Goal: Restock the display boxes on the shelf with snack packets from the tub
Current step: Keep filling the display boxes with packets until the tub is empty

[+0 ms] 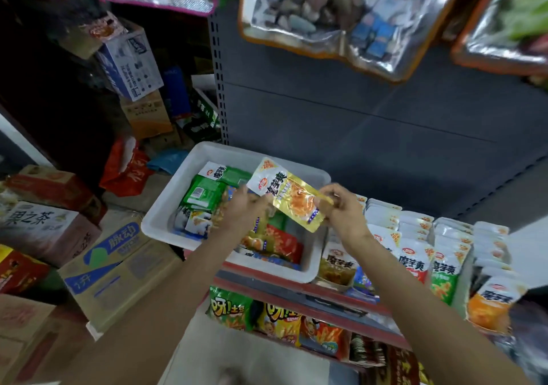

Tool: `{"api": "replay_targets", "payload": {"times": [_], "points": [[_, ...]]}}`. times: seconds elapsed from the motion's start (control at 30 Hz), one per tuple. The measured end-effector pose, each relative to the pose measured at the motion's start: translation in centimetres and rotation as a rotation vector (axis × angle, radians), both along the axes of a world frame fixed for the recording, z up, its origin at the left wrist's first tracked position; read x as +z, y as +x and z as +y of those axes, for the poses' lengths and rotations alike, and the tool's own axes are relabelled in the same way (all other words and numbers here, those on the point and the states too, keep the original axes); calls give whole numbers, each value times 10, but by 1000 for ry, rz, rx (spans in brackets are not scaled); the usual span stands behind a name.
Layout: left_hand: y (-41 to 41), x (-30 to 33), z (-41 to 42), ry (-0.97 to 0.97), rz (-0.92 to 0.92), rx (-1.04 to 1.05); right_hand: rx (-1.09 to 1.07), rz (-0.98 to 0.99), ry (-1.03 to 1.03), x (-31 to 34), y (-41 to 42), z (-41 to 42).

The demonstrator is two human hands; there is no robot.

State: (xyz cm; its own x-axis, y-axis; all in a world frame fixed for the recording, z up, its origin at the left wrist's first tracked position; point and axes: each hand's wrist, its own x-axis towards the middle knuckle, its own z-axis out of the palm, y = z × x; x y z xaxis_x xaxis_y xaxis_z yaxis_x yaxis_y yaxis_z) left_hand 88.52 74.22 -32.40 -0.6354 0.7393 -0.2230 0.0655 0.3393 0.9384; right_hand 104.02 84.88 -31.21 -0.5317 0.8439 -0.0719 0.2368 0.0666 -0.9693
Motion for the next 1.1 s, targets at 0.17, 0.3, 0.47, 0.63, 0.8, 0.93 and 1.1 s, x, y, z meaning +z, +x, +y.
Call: {"api": "replay_targets", "payload": {"times": [0.17, 0.3, 0.47, 0.63, 0.8, 0.93, 1.1], "points": [[32, 19, 33, 217, 27, 5, -18, -33, 49, 22, 48, 25], [61, 27, 59, 295, 184, -197, 49, -145, 117, 28, 76, 39], [91, 23, 84, 202, 196, -232, -58, -183, 232, 26, 92, 54], [91, -7, 70, -240, 582, -641, -276, -7, 102, 26, 100, 62], [91, -2, 60, -308, 746, -782, -245, 121, 1, 27, 100, 60], [90, 2, 53, -317, 766, -831, -136, 73, -34, 20, 92, 61], [87, -7, 42, -283, 738, -760, 50, -305, -25, 2, 84, 61]]}}
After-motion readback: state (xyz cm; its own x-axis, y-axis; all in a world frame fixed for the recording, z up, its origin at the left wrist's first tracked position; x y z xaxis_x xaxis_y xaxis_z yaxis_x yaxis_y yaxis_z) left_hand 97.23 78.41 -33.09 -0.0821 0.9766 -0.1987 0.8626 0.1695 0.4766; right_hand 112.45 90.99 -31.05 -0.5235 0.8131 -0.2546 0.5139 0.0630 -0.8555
